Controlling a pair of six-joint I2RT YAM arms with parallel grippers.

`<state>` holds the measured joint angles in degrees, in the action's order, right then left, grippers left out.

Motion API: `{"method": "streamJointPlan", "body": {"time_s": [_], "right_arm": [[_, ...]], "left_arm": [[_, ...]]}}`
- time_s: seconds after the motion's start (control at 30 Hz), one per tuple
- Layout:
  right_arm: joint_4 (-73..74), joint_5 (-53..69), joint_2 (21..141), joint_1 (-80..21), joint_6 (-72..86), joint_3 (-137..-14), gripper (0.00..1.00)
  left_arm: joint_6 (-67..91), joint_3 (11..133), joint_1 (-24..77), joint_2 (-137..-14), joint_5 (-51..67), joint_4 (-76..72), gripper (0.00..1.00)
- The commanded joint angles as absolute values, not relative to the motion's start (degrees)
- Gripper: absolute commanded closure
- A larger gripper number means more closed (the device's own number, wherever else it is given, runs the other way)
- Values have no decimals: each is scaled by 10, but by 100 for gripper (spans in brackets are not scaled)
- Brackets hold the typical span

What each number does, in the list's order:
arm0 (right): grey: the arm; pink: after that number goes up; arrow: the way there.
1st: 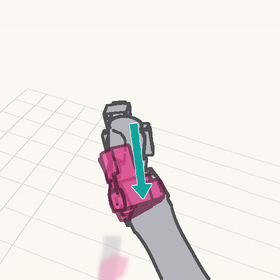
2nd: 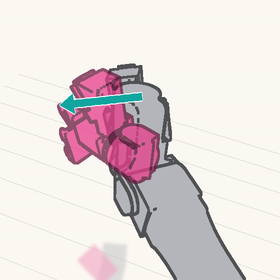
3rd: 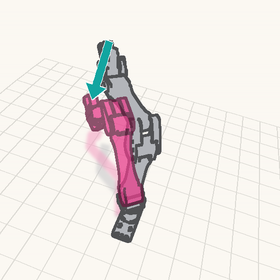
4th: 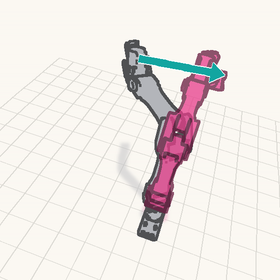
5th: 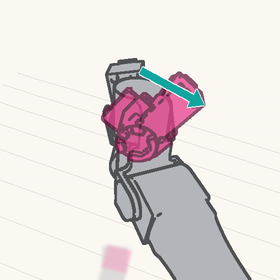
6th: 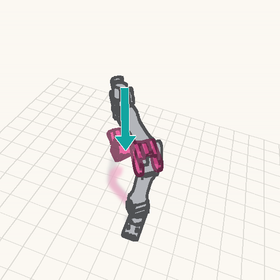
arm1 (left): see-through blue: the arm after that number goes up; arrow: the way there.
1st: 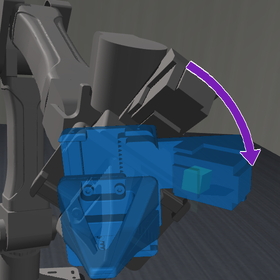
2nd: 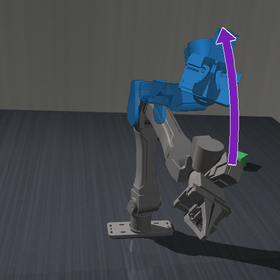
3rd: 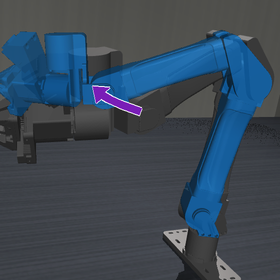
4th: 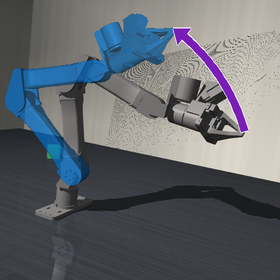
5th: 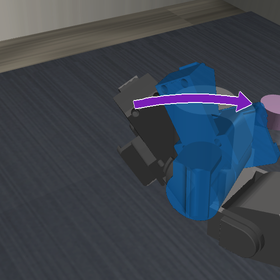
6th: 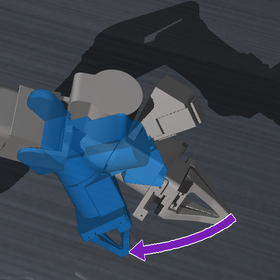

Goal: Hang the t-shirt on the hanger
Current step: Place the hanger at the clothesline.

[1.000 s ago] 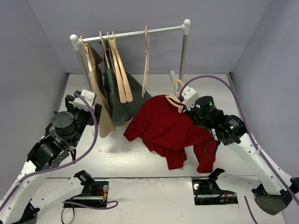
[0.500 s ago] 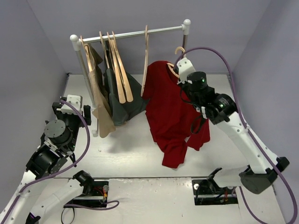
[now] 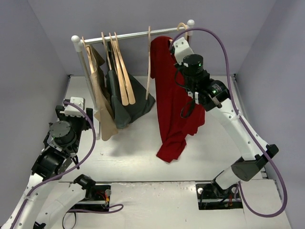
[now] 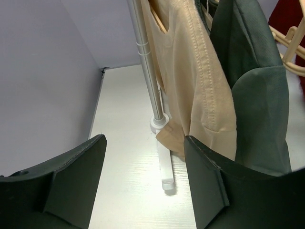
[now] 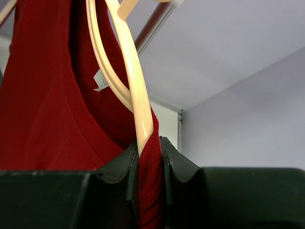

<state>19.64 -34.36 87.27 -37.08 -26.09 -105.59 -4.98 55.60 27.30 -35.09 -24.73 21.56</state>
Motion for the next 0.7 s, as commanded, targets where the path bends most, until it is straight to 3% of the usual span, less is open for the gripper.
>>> {"method": "streamJointPlan", "body": {"time_s": [0.0,0.4,0.67], "right_arm": [[91,-364,910,-353,-293,-1133,100],[84,-324,1041,-304,-295,-1242,100],[82,-285,1041,-299,-280,-1199,100]], "left_arm": [[-33,546,262,-337,-230,175,39],[-40,533,260,-328,-242,170,39],[-38,531,256,-323,-234,169,39]]}}
